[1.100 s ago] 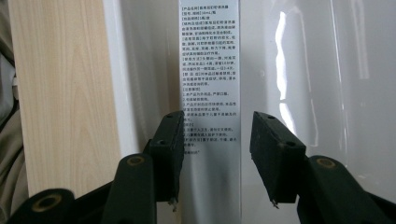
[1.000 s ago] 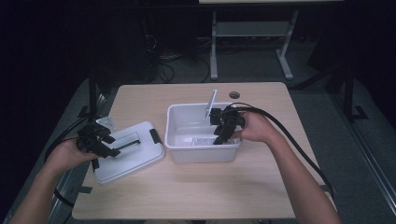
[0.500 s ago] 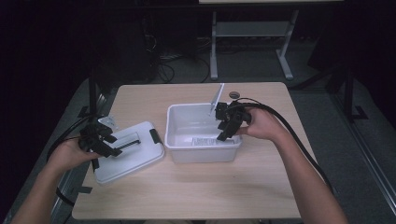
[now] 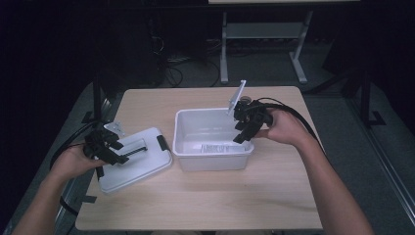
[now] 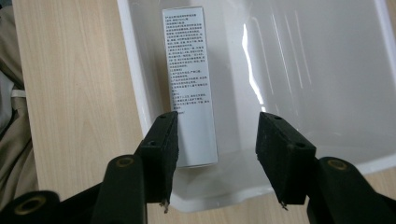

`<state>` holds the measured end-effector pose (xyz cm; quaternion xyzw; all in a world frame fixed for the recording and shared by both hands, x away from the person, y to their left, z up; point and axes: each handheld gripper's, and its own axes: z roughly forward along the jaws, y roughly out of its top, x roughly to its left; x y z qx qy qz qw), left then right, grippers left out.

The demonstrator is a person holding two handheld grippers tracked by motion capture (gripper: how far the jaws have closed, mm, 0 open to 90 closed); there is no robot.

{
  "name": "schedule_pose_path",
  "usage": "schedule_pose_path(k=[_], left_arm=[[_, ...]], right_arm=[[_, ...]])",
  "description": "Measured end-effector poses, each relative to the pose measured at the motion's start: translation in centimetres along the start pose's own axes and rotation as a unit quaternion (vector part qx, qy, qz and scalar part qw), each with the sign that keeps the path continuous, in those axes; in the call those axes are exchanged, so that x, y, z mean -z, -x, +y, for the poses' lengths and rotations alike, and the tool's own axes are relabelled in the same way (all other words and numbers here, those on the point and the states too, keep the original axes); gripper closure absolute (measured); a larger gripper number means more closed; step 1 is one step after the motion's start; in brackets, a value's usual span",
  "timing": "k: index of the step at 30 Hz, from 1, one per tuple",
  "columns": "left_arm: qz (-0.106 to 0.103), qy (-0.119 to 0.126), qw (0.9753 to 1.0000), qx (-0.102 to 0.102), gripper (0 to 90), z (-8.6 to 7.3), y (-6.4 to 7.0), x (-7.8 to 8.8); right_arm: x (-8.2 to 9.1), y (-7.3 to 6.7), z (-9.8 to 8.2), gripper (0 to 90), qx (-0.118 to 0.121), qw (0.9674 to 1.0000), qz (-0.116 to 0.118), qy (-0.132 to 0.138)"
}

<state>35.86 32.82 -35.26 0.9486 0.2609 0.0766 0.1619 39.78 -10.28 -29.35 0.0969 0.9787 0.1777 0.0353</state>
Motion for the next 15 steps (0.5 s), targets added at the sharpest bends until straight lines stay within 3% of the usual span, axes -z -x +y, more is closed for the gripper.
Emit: schedule_pose_path(k=[15], left_arm=[[0.001,-0.001,1.0,0.001,38.9,-0.1,0.0,0.1]], right_arm=[[2.5,0.0,-1.6,43.5,-0.019,0.9996,-0.022,0.001]])
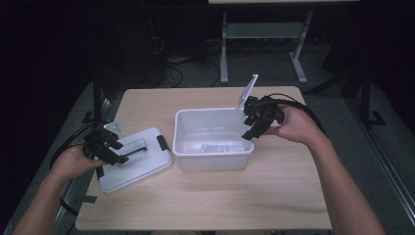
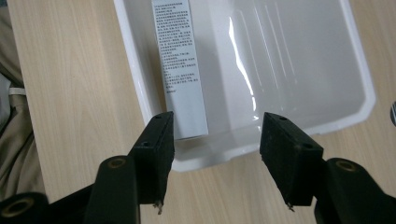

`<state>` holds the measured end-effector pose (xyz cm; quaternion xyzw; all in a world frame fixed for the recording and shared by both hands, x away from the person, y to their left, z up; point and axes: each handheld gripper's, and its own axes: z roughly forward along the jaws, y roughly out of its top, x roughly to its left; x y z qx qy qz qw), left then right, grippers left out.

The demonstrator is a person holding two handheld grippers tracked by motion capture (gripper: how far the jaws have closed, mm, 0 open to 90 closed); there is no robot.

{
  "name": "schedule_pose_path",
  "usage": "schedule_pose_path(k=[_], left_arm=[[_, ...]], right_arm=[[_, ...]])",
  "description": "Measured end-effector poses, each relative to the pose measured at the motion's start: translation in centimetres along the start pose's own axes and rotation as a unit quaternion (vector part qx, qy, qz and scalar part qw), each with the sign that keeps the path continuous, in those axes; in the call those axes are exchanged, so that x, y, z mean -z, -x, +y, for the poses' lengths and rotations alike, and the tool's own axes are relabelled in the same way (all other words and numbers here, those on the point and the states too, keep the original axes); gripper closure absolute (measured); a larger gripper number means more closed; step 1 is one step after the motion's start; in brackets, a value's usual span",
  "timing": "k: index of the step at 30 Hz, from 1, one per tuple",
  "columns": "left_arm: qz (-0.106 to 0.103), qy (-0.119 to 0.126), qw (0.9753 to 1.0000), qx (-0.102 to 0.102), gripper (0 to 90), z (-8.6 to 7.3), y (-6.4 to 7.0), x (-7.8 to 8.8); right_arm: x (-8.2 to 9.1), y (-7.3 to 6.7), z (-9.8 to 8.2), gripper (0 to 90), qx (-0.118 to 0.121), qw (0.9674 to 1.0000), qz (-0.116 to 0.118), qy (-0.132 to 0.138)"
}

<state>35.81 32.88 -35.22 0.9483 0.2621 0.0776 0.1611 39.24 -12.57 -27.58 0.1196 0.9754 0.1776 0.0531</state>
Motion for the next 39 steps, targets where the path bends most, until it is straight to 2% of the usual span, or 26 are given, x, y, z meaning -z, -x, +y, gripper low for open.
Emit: schedule_pose_path(k=[6,19,39], left_arm=[[-0.001,-0.002,1.0,-0.001,39.0,0.3,0.0,0.0],[-0.001,-0.001,1.0,-0.005,38.8,0.9,0.2,-0.2],[0.0,-0.003,0.9999,-0.009,38.7,1.0,0.2,-0.4]], right_arm=[[0.9,0.2,-1.4,42.7,-0.018,0.9998,-0.004,0.009],[1.5,0.2,-4.9,41.6,-0.047,0.9988,-0.011,0.012],[1.3,0.1,-7.4,40.4,-0.071,0.9973,-0.011,0.019]])
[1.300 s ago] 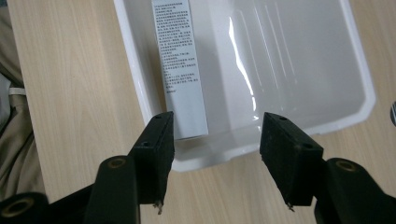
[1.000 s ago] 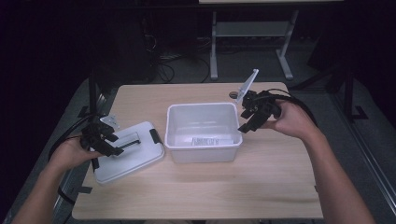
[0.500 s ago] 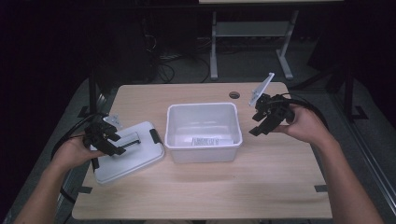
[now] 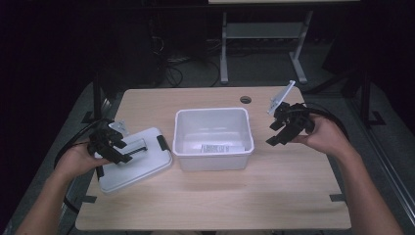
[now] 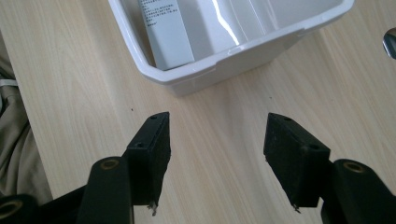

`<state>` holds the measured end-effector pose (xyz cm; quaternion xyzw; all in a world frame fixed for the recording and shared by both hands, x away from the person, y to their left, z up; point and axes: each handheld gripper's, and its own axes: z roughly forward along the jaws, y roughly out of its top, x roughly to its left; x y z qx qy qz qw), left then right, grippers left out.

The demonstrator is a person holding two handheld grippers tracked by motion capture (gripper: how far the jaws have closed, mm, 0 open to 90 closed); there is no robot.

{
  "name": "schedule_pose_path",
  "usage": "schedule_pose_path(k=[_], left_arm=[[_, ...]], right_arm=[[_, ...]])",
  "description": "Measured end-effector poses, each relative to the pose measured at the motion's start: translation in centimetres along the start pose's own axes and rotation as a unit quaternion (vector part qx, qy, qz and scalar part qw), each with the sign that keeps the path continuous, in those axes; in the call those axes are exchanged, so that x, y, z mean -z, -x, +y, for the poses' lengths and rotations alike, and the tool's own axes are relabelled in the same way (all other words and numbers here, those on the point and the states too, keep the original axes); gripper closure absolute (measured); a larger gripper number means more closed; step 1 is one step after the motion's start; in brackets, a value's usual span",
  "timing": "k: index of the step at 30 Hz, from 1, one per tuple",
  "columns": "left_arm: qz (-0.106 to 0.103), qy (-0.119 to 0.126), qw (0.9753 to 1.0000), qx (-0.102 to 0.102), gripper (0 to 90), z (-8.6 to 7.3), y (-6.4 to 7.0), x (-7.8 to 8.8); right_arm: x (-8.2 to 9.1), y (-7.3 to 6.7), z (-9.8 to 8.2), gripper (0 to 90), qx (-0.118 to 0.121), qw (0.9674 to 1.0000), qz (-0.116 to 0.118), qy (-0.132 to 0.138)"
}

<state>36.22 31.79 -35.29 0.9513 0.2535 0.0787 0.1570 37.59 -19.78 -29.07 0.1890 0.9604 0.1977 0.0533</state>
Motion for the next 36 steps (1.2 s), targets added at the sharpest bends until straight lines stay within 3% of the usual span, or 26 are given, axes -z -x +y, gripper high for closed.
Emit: schedule_pose_path(k=[36], left_arm=[[-0.003,-0.004,1.0,-0.003,38.8,0.3,0.3,-0.6]], right_arm=[[-1.7,0.0,-4.3,38.3,-0.033,0.9994,0.002,0.01]])
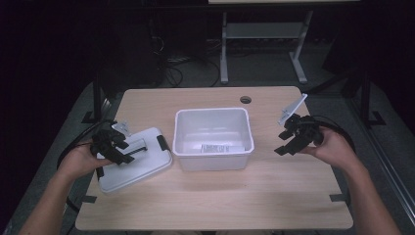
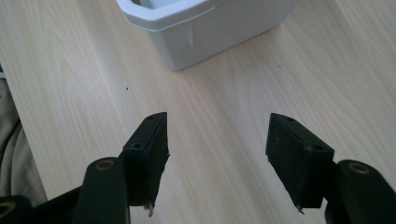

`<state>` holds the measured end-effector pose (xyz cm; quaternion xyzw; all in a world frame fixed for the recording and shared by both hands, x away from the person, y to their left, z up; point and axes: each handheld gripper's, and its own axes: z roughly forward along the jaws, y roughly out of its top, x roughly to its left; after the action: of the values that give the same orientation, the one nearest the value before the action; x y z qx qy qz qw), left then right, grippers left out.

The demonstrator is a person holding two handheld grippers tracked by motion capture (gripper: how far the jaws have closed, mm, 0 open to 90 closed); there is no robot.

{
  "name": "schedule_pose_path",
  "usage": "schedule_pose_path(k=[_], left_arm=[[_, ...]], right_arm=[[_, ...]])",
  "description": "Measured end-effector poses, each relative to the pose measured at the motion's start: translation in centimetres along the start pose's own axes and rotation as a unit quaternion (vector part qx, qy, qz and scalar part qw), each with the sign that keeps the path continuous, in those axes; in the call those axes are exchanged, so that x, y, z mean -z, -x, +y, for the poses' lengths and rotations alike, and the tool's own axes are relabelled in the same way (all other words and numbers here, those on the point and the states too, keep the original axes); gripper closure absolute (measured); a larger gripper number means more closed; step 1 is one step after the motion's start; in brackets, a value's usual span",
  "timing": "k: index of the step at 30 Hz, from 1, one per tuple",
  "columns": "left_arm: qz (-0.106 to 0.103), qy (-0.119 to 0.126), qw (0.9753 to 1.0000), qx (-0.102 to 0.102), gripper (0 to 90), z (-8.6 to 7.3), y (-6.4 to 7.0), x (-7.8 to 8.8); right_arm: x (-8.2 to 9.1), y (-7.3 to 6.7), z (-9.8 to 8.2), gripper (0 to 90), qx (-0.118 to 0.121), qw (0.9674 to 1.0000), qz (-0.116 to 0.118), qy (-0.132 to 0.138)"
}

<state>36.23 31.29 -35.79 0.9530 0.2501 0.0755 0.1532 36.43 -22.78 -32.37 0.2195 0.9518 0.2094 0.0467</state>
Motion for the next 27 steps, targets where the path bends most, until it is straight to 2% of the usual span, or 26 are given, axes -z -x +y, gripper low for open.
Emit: schedule_pose_path(k=[17,27], left_arm=[[0.013,-0.005,0.9999,0.005,41.7,-0.6,-0.1,-1.0],[0.024,-0.013,0.9996,-0.001,50.2,-0.6,-0.2,-1.6]], right_arm=[[-1.1,-0.2,-1.6,37.0,-0.008,1.0,0.003,0.0],[-1.4,-0.4,-2.5,35.9,-0.013,0.9999,0.002,0.003]])
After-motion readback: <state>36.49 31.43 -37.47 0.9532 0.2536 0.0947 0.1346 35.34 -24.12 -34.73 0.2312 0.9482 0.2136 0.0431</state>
